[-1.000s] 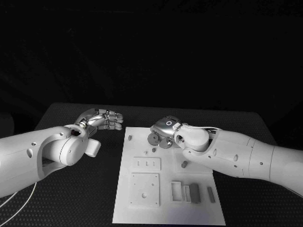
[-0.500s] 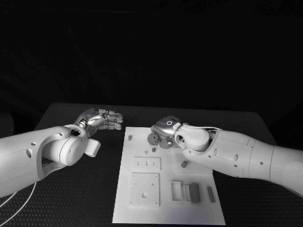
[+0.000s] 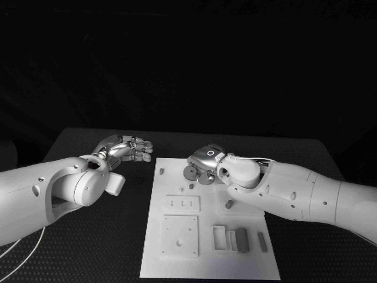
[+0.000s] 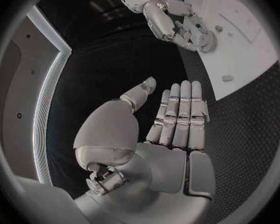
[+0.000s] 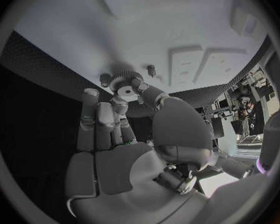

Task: Assemble the parts on the task board

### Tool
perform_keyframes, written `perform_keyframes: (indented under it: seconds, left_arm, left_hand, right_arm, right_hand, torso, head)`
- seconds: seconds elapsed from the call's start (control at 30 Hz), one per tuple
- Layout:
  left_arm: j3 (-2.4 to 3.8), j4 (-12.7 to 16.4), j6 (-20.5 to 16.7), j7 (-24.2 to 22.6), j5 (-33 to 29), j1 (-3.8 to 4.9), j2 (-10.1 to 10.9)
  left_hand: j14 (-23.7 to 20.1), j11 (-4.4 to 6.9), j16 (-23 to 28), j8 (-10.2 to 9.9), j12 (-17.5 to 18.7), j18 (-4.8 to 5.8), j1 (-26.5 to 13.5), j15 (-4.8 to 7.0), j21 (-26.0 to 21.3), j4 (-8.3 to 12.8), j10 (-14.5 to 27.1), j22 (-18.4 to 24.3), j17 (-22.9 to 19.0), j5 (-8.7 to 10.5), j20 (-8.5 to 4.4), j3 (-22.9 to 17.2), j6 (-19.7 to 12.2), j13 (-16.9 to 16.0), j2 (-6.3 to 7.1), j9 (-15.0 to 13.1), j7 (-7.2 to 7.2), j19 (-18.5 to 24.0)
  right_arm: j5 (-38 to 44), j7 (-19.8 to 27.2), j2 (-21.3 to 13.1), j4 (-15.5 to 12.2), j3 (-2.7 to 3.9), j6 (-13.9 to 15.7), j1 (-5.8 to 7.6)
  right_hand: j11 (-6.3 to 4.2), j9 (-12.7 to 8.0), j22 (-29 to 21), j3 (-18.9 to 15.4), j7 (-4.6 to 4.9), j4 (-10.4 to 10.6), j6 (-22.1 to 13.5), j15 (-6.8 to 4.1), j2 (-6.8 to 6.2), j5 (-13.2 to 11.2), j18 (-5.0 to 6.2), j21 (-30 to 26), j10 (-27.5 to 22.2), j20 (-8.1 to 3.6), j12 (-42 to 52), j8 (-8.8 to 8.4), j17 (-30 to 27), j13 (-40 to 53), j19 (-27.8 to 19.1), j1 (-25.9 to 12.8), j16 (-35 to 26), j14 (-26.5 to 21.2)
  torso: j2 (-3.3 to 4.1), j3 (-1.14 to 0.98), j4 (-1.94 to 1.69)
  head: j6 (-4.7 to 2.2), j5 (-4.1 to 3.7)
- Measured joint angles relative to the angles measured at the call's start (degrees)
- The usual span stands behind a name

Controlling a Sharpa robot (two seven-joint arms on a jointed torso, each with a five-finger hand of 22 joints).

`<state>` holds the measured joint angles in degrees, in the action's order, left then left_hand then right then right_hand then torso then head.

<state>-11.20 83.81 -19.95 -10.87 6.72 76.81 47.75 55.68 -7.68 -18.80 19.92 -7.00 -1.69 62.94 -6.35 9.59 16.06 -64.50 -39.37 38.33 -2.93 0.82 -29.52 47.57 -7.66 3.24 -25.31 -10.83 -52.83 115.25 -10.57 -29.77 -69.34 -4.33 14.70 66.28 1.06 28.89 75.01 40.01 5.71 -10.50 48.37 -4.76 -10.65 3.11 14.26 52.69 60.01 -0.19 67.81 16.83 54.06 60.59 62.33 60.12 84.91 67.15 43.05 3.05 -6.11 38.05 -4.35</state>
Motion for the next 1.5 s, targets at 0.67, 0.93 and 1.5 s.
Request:
perform_keyframes:
  seconds: [0.67,0.93,1.5]
  left_arm:
    - [0.00,0.0,0.0,0.0,0.0,0.01,0.1]
    - [0.00,0.0,0.0,0.0,0.0,0.01,0.1]
    - [0.00,0.1,0.0,0.0,0.0,0.05,0.0]
  left_hand:
    - [0.0,0.00,0.0,0.0,0.0,0.00,0.0,0.00,-0.2,0.0,0.0,0.0,0.0,0.00,0.00,0.0,0.0,0.0,0.00,0.0,0.00,0.0]
    - [0.0,0.00,0.0,0.0,0.1,0.00,0.0,0.00,-0.2,0.0,0.0,0.0,0.1,0.00,0.00,0.0,0.0,0.0,0.00,0.0,0.00,0.0]
    - [0.0,0.00,0.2,0.0,0.2,0.00,0.0,0.00,-0.2,0.0,0.0,-0.1,0.1,0.00,0.00,0.0,0.0,0.0,0.00,0.0,0.00,0.0]
  right_arm:
    - [0.0,-0.4,-0.5,-0.1,-0.13,-0.7,-0.21]
    - [-0.5,-0.5,-0.4,0.2,-0.21,-0.5,-0.32]
    - [-5.9,0.8,1.2,3.0,-0.08,-3.1,-0.24]
  right_hand:
    - [-0.25,0.9,0.0,-0.2,0.00,0.5,0.0,-0.08,0.24,0.0,0.00,0.0,0.4,0.01,0.0,1.35,0.2,-0.3,0.0,0.2,0.2,0.3]
    - [-0.20,-0.1,0.0,-0.2,-0.04,0.5,0.0,0.05,-0.21,0.0,0.00,0.0,0.4,0.01,0.0,-0.46,-0.5,-0.8,0.0,0.7,0.2,0.2]
    - [-0.46,-1.3,0.0,-0.8,0.78,-5.6,-1.2,0.01,4.86,0.0,0.43,-0.2,-1.1,0.81,0.0,-2.54,-0.8,-1.1,-1.2,3.7,0.2,-1.3]
  torso:
    - [-0.01,0.02,-0.01]
    - [-0.01,0.00,0.04]
    - [-0.01,0.07,-0.03]
  head:
    - [0.06,0.07]
    - [-0.07,0.07]
    - [-0.07,-0.18]
